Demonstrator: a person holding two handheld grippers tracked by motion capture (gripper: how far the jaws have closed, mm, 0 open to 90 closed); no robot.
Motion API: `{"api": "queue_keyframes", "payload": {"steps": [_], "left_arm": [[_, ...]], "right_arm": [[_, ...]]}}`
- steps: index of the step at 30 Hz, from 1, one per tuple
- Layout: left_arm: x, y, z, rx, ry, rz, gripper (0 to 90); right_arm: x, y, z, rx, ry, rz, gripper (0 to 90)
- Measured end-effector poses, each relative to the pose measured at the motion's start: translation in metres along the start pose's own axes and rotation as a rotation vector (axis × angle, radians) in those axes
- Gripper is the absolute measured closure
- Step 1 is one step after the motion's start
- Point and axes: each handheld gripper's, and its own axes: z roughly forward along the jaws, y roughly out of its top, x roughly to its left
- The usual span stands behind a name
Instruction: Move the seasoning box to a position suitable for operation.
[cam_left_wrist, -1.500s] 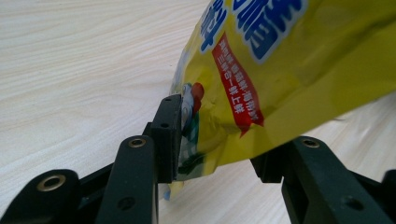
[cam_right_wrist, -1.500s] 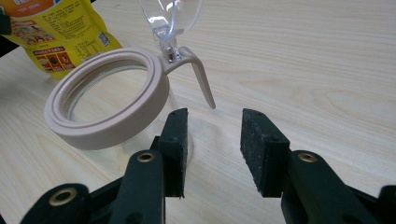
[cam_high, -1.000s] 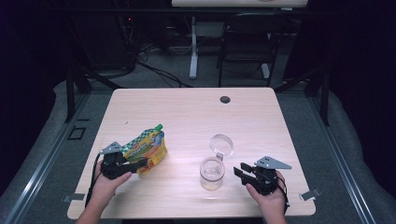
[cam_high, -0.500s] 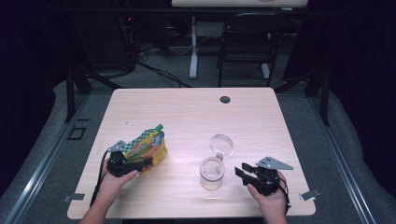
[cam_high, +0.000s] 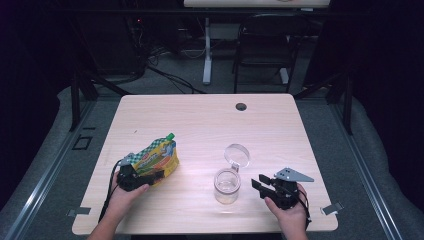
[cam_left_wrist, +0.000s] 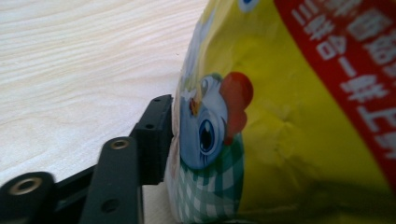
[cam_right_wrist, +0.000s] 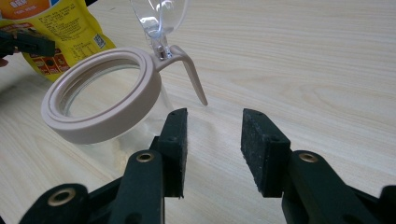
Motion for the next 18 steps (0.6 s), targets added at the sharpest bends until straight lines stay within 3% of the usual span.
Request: {"api": "queue_keyframes", "payload": {"steps": [5,10,18], "left_arm": [[0.0001,-0.0011,0.0003,-0.005,0.002,0.019,51.9],[0.0018,-0.0034,0.0031,0.003,-0.007,0.012,52.9],[0.0029,-0.0058,0.0049,-0.032,-0.007,0.001,52.6]], "right_arm": [[0.0003,-0.0002,0.0009,0.0,0.004,-0.002,61.4],[0.0008,-0.0003,0.0013,0.001,0.004,0.0,61.3],[0.001,-0.0006,0.0027,0.006,0.005,-0.004,61.3]]}}
